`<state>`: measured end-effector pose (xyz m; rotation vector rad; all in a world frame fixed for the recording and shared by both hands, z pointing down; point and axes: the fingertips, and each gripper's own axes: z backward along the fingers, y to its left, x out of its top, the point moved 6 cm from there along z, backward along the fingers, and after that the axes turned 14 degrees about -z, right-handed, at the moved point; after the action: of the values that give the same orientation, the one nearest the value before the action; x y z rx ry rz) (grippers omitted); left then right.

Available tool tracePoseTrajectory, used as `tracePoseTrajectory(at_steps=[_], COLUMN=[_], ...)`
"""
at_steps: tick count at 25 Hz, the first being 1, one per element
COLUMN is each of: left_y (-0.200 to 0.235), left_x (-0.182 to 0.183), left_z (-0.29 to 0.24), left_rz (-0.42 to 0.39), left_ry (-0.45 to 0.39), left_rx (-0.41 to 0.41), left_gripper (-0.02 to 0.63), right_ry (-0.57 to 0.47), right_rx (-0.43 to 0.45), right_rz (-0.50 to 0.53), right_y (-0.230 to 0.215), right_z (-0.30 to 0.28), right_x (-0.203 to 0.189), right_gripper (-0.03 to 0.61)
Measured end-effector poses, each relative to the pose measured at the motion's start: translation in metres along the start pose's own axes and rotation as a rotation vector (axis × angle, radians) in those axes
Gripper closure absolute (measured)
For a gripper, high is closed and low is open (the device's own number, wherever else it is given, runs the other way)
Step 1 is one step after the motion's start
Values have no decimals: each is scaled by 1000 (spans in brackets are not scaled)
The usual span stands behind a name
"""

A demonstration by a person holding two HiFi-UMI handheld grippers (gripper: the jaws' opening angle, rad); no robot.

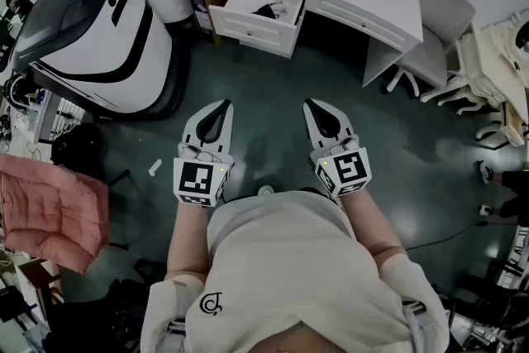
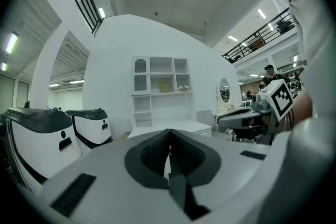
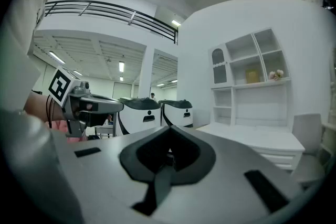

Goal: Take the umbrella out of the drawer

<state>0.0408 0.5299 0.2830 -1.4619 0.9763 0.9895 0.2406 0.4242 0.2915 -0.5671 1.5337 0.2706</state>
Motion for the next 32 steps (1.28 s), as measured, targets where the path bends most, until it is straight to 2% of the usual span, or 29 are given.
tracePoseTrajectory(at_steps=[10, 17, 22, 27, 32], left_y=[-6, -10, -12, -6, 16], left_x=[8, -6, -16, -23, -26], left_z=[6, 17, 15, 1, -34], left_rz=[-16, 30, 55, 56, 36], left_ry=[-20, 9, 36, 50, 58], left_rx=[-20, -8, -9, 9, 32], left_gripper=[601, 601, 601, 601, 601], right_ry=[12, 8, 41, 60, 61], right_rx=[1, -20, -28, -17, 14], right_rz=[-22, -80, -95, -109, -111], right_y=[6, 6, 2, -12, -36], right_z=[11, 18, 16, -3, -47], right_x=[-9, -17, -30, -34, -33], right_gripper=[574, 572, 572, 572, 572])
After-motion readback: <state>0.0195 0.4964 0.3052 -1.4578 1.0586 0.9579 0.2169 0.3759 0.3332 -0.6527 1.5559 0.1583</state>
